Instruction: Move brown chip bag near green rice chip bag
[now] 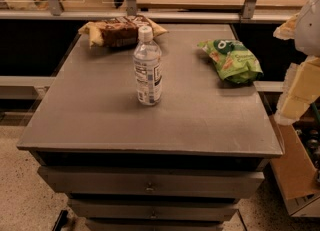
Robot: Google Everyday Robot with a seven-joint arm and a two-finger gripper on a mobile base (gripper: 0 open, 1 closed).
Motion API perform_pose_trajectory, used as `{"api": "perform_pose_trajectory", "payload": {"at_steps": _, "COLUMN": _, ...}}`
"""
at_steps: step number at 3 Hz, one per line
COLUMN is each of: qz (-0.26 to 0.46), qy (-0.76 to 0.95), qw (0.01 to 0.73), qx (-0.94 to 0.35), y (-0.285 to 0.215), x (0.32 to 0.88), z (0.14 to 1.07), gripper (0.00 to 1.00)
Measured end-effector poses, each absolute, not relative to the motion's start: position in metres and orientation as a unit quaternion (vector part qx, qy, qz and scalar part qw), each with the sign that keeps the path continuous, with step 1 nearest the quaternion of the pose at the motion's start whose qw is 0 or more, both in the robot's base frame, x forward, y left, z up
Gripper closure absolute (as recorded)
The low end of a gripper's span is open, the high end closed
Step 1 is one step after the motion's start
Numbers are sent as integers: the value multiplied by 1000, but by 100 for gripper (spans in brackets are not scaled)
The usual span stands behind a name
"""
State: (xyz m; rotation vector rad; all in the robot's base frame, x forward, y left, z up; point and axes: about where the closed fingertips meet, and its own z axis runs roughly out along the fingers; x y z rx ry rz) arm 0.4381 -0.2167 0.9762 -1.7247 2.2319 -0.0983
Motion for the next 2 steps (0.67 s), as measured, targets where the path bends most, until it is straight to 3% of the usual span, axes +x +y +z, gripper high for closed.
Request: {"api": "perform_pose_trajectory", "payload": {"at_steps": 2, "qz": -42, "qy": 775, "qw": 171, "qx": -608, "y": -210, "x": 438, "z": 990, "gripper": 0}}
